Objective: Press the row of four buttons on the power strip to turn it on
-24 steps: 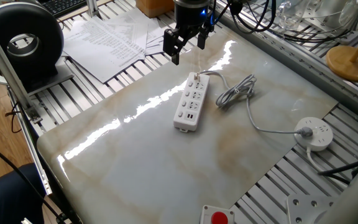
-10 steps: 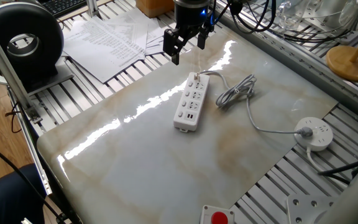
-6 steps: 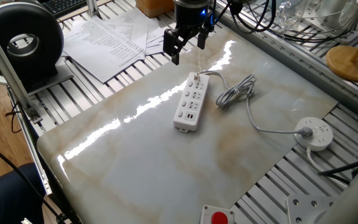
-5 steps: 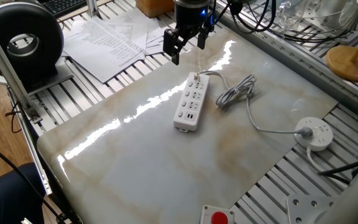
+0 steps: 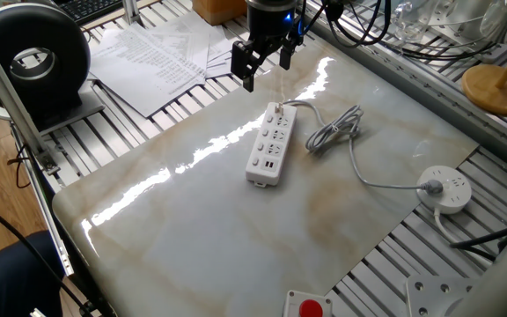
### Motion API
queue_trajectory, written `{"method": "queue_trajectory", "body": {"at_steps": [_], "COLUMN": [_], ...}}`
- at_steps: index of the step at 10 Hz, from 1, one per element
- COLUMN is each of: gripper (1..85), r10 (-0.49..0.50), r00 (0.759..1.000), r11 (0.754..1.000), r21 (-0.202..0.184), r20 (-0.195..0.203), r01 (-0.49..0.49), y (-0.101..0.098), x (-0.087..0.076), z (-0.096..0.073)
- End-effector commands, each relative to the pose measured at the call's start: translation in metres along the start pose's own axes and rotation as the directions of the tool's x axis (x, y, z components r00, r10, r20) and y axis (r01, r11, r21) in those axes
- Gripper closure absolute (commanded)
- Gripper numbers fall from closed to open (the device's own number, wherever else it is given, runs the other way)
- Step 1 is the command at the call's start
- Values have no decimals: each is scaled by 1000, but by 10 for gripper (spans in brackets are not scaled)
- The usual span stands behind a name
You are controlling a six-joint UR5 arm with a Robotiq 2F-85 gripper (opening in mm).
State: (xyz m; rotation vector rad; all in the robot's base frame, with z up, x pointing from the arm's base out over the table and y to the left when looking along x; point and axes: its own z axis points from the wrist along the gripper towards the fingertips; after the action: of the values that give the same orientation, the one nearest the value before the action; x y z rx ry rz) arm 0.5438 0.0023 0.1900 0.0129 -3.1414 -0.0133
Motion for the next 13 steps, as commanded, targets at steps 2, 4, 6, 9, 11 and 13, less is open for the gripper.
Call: {"method": "queue_trajectory", "body": {"at_steps": [2, 4, 6, 9, 11, 13], "gripper": [847, 847, 847, 847, 847, 847], "r10": [-198, -202, -210, -238, -243, -254], "r00": [964, 963, 964, 967, 964, 960], "r11": [970, 970, 967, 964, 966, 960], "r21": [174, 176, 176, 148, 119, 148], "r20": [178, 177, 160, 92, 111, 117], "r01": [168, 171, 181, 223, 230, 236], "y": [-33, -33, -34, -33, -27, -34], "x": [-54, -54, -50, -27, -27, -30], "z": [-7, -7, -7, 11, 17, 15]}}
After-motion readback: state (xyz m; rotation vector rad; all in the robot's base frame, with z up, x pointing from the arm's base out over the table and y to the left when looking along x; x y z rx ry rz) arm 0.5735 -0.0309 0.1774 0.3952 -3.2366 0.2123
